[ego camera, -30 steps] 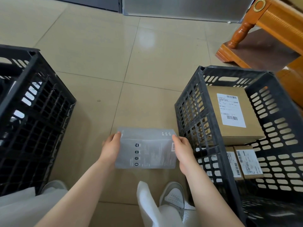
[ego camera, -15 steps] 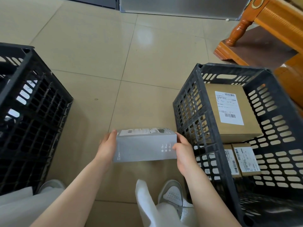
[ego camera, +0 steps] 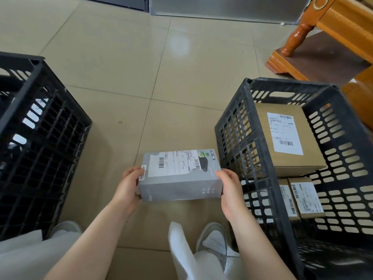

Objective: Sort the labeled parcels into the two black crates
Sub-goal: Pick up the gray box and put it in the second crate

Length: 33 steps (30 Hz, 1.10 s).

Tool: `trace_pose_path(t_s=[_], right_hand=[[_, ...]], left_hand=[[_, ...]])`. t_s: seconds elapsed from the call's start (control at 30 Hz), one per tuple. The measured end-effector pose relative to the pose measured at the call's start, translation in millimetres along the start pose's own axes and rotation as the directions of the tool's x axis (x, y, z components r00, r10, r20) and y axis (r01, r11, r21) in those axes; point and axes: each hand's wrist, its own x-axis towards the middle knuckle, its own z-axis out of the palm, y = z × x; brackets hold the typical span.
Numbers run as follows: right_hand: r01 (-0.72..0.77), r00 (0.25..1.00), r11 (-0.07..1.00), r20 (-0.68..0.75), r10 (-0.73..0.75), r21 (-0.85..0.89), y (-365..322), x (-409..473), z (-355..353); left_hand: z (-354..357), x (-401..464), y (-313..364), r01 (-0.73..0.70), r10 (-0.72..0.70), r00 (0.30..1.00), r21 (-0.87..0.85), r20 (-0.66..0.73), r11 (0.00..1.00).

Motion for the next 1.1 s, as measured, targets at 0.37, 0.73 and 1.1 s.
trace_pose_path(t_s=[0.37, 0.73, 1.1], right_hand=[[0.110, 0.985, 0.990, 0.126, -0.121, 0.094, -30.1, -6.4, 4.1], [-0.218, 0.926, 0.956, 0.350, 0.139, 0.197, -26.4, -39.5, 34.9], [-0.101, 0.934, 0.964, 0.357, 0.007, 0.245, -63.9, -60.2, 17.4]], left_hand=[[-11.9, -13.3, 37.9, 0.045, -0.062, 0.976, 0.081, 0.211, 0.996], [18.4, -43.2, 52.8, -0.025, 0.047, 0.963, -0.089, 0.266, 0.996], [55.5, -73.6, 73.6, -0.192, 0.198, 0.926, -0.048, 0.321, 0.980]])
